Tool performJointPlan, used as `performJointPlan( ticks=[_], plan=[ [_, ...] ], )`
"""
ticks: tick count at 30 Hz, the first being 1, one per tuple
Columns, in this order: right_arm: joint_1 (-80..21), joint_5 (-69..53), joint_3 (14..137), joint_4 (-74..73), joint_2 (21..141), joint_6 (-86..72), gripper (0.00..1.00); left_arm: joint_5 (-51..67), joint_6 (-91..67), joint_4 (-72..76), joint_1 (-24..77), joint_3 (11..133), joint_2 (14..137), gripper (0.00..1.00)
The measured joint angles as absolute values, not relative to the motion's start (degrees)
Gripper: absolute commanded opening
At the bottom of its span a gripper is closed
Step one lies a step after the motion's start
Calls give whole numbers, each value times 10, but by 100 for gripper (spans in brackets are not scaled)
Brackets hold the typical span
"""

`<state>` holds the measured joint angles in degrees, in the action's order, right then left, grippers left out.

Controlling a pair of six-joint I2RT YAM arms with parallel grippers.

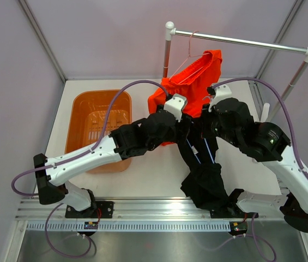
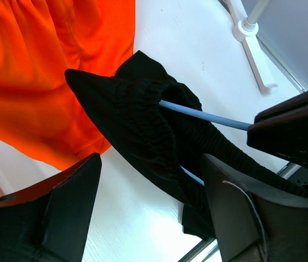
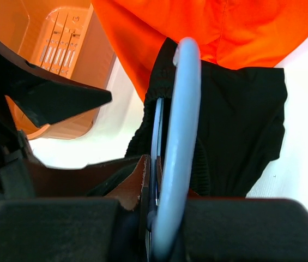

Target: Remove the shorts from the hanger

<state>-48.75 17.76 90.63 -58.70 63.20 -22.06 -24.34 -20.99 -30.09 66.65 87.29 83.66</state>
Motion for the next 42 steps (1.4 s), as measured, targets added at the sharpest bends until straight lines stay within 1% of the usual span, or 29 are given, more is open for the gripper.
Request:
performJointPlan(
  ticks=[8,11,15,16,18,19,25,35,42],
  plan=[
    [-490,180,915,-598,630,-223,0,-245,-212,-299,667,873,867,60],
    [-490,180,915,-599,630,-223,0,-245,-213,-298,667,873,874,53],
    [-491,179,915,-599,628,-223,0,-248,-214,-299,667,874,877,33],
    [-491,179,915,-599,627,-223,0,-251,-213,-300,667,877,880,19],
    [-491,177,915,-599,623,-224,0,-256,-216,-299,666,887,889,4],
    [-492,177,915,-599,621,-224,0,-258,-217,-300,665,894,896,0],
    [-492,175,915,-599,601,-225,0,-275,-227,-299,639,909,910,0],
    [-495,168,910,-599,549,-232,0,-276,-243,-298,563,964,929,0],
    [-495,166,907,-600,528,-232,0,-258,-242,-299,551,983,971,0]
  ],
)
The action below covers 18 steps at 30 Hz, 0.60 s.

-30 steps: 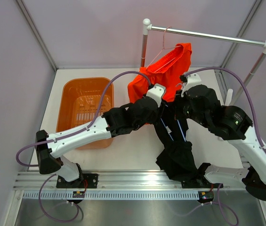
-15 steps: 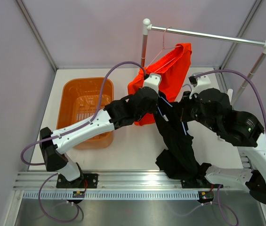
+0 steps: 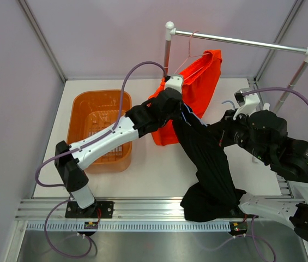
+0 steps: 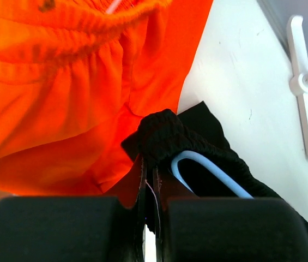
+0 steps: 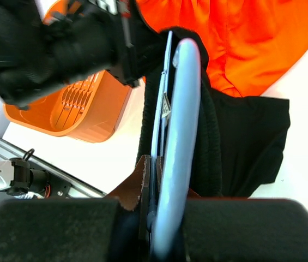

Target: Remove the shorts from the hanger

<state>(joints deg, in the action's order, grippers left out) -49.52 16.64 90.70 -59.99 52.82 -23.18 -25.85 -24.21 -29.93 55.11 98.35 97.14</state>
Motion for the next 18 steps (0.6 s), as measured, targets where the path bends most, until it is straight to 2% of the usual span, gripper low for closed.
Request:
performJointPlan(
  ticks=[11,18],
  plan=[
    [-496,186,907,-608,514,-231,0,-213,-236,-264,557,926,974,0],
    [-499,251,905,-601,520,-227,0,-196,-182,-249,654,868,906,0]
  ],
)
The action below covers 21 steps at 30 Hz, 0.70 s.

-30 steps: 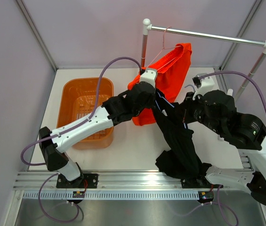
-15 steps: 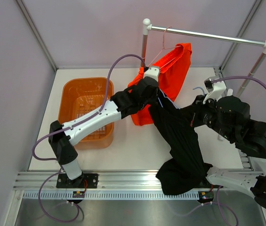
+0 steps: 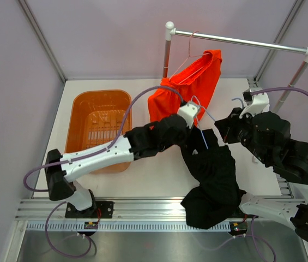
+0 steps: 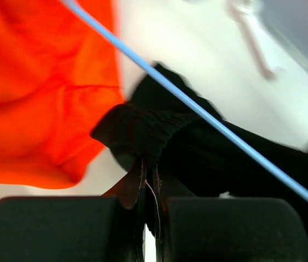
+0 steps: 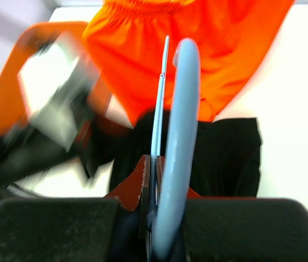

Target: Remove the shorts from the hanger

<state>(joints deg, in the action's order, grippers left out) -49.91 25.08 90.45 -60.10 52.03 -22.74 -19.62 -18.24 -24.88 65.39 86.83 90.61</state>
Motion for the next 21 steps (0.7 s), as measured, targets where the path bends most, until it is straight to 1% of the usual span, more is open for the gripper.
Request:
performJointPlan(
  ticks=[7,10,14,17,21],
  plan=[
    [-500,323,909,-568,564,-216,0,-173,-90,-237,848,854,831,0],
    [-500,372,942,-568,602,-202,0,-165,-57,-250,901,856,811,0],
    [-499,439,1018,-565,665,-180,0,-172,-24,-282,952,876,792,0],
    [-498,459,1055,-564,683,-172,0,-215,-6,-302,974,895,778,0],
    [-495,475,1090,-565,687,-168,0,-334,30,-328,967,958,772,0]
  ],
)
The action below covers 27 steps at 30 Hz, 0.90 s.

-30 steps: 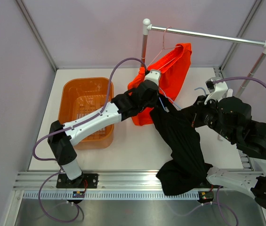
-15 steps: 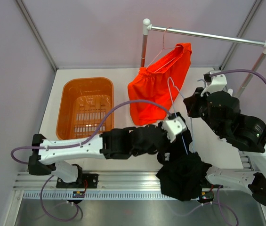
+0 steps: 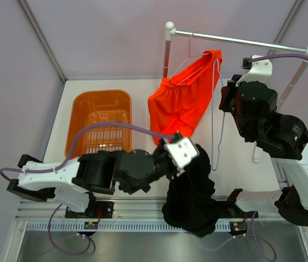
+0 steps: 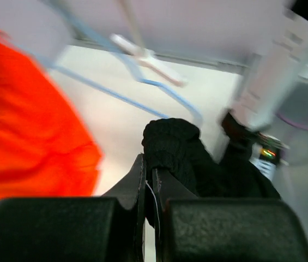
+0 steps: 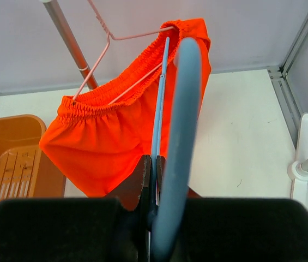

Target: Remove the shorts from the hanger

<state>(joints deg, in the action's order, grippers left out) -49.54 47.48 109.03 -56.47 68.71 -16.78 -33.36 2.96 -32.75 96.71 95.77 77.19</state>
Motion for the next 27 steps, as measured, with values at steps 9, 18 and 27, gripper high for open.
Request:
performJointPlan(
  ticks=[9,18,27],
  plan=[
    [-492,485,1097,-585,683,-167,0,-552,234,-193,920,1151,739,0],
    [-490,485,1097,-598,682,-167,0,-611,542,141,821,1222,721,0],
    [-489,483,1079,-598,667,-169,0,-555,474,89,606,1192,704,0]
  ],
)
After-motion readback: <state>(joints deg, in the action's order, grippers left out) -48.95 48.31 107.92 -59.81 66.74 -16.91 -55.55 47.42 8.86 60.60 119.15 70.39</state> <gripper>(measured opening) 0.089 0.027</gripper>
